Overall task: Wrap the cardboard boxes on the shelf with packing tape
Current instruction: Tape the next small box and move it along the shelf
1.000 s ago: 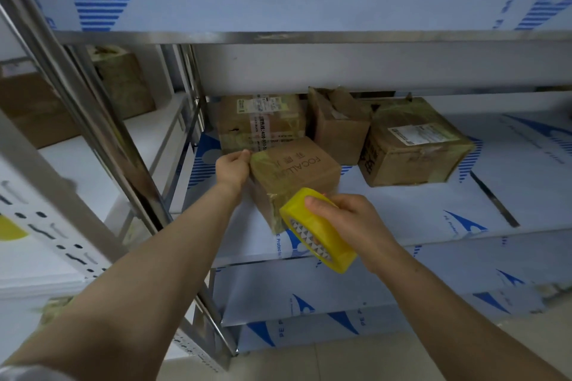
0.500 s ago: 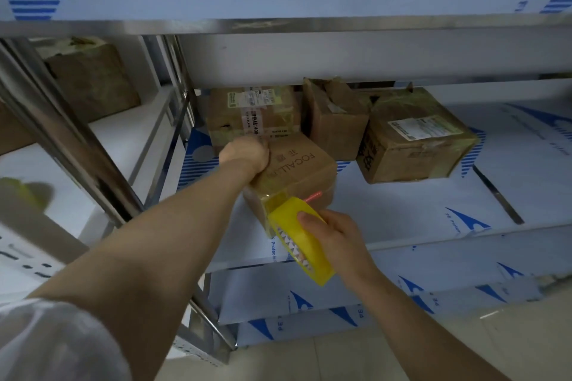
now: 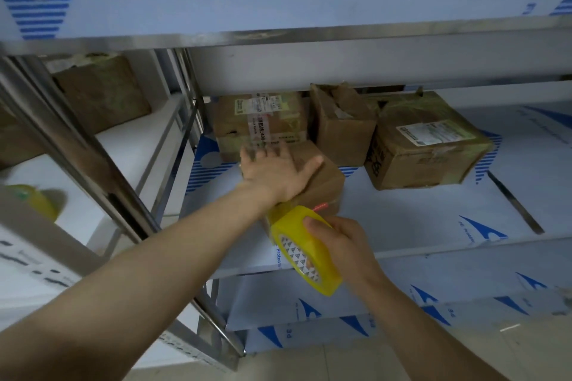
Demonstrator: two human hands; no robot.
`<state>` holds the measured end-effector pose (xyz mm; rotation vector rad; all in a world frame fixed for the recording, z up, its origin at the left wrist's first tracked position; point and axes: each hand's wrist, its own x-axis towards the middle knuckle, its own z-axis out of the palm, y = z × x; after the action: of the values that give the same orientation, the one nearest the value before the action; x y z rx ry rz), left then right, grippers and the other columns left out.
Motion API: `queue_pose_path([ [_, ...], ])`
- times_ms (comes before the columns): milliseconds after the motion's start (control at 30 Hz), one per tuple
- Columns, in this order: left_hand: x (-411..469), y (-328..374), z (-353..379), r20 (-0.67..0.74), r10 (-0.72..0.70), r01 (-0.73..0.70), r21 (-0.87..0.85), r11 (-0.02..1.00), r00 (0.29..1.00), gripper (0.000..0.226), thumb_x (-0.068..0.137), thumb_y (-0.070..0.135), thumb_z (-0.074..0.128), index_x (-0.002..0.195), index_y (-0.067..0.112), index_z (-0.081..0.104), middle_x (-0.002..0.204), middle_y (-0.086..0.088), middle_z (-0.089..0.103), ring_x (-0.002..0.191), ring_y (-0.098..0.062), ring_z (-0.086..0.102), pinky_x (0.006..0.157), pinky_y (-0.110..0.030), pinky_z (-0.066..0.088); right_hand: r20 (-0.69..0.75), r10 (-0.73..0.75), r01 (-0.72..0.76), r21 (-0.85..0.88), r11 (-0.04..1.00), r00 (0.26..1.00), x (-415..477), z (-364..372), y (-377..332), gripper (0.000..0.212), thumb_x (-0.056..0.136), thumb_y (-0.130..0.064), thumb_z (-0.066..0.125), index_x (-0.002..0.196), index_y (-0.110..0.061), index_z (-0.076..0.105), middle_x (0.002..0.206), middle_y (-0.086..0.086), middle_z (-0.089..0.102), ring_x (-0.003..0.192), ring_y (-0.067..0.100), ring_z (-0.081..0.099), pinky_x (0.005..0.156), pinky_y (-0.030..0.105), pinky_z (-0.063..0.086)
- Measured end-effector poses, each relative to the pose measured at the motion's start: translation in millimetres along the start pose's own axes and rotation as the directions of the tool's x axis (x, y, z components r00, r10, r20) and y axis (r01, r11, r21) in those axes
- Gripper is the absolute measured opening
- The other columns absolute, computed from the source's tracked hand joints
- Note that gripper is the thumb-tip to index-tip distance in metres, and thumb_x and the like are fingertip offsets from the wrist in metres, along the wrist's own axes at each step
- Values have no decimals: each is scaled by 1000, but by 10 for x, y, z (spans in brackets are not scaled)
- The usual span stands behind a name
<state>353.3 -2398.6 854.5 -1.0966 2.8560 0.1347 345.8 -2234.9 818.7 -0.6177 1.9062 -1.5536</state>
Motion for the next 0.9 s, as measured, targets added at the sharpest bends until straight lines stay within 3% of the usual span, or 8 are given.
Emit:
queue_pose_path([
  [67, -72, 8, 129, 57, -35, 38, -44, 998, 998, 96, 79, 83, 7, 153, 22, -1, 160, -10, 0, 147, -28, -1, 113, -59, -7, 8, 3, -3, -37, 999, 1000, 5, 9, -12, 44, 67, -49, 60, 64, -4, 63, 65, 11, 62, 68, 26, 59, 72, 40, 51],
  [133, -66, 4, 176, 8, -26, 27, -54, 998, 1000, 96, 79, 84, 10, 153, 23, -1, 160, -8, 4, 146, -29, 2, 114, -59, -4, 9, -3, 4, -39, 999, 1000, 0, 15, -10, 47, 66, -50, 58, 72, -4, 67, 74, 12, 69, 79, 32, 65, 77, 41, 52],
  [333, 98, -249, 64, -68, -169, 163, -86, 983, 983, 76, 94, 65, 17, 136, 7, 44, 134, -19, 50, 123, -34, 47, 98, -41, 38, 4, -2, 2, -13, 1000, 1000, 14, 7, 37, 32, 73, -46, 67, 57, -19, 62, 65, 4, 63, 71, 21, 60, 71, 35, 50],
  [467, 219, -246, 69, -140, -134, 124, -80, 989, 981, 49, 102, 41, 22, 110, 12, 61, 114, -14, 63, 105, -31, 59, 78, -35, 42, -9, -16, 15, -59, 998, 1000, -14, 25, 60, 41, 70, -50, 60, 59, -11, 59, 65, 10, 62, 65, 17, 57, 66, 32, 47],
  [567, 366, -364, 43, -82, -248, 214, -297, 931, 965, 39, 101, 33, 28, 108, 12, 60, 113, -14, 63, 102, -31, 60, 83, -36, 48, -6, -16, 16, -44, 999, 1000, -16, -1, 57, 52, 67, -51, 56, 74, 0, 64, 72, 17, 66, 69, 22, 61, 74, 40, 52],
  [700, 447, -441, 21, 146, -300, 320, -647, 692, 943, 39, 101, 33, 33, 120, 8, 56, 124, -18, 59, 112, -34, 57, 98, -43, 46, -3, -7, 7, 2, 1000, 1000, 21, 16, 61, 39, 81, -41, 67, 63, -6, 63, 62, 8, 61, 60, 17, 58, 69, 38, 51],
  [833, 414, -366, 8, 41, -281, 276, -380, 883, 959, 40, 102, 26, 24, 127, 13, 51, 125, -15, 57, 113, -32, 54, 93, -39, 42, -20, 8, -8, -13, 1000, 1000, 31, 14, 63, 30, 75, -44, 66, 52, -25, 62, 64, 5, 62, 67, 21, 59, 73, 42, 53],
  [900, 301, -263, -21, -41, -166, 161, -108, 981, 985, 55, 100, 49, 17, 131, 17, 49, 122, -12, 59, 115, -29, 53, 100, -47, 31, -15, 27, -27, 3, 1000, 1000, 17, 2, 43, 29, 72, -45, 65, 52, -24, 62, 66, 7, 63, 69, 23, 59, 75, 45, 53],
])
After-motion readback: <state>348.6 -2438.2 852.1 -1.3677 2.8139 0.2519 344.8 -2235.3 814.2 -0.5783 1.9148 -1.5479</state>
